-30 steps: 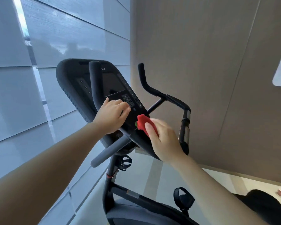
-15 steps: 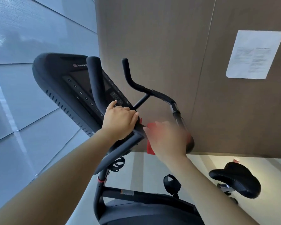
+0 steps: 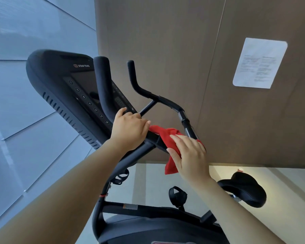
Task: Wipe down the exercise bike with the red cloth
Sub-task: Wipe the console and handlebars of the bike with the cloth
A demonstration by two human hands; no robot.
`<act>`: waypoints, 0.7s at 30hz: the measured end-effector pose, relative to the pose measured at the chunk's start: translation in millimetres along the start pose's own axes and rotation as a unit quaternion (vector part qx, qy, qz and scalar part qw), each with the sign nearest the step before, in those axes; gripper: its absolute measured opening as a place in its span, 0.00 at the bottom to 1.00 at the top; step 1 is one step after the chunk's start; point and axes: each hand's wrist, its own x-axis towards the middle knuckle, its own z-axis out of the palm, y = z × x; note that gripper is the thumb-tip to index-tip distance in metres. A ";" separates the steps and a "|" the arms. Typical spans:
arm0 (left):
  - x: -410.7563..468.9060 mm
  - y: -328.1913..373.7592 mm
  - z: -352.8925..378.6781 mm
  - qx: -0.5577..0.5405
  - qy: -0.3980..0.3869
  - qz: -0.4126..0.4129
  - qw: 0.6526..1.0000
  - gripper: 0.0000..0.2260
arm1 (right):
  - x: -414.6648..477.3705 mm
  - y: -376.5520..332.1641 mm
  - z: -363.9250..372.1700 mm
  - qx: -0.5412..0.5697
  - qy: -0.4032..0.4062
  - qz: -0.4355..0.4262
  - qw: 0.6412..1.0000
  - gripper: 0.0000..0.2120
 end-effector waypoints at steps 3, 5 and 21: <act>-1.2 -2.3 -2.3 -0.009 -0.019 0.012 1.000 0.20 | 0.8 6.4 0.8 0.035 0.017 0.043 0.998 0.30; -0.5 -3.2 -3.4 -0.015 -0.034 0.018 0.999 0.20 | 2.8 -2.2 5.5 0.034 0.056 0.112 0.992 0.28; 2.0 -4.2 -2.9 -0.018 -0.030 0.032 0.999 0.22 | 12.1 -7.1 11.0 0.053 0.118 0.110 0.986 0.24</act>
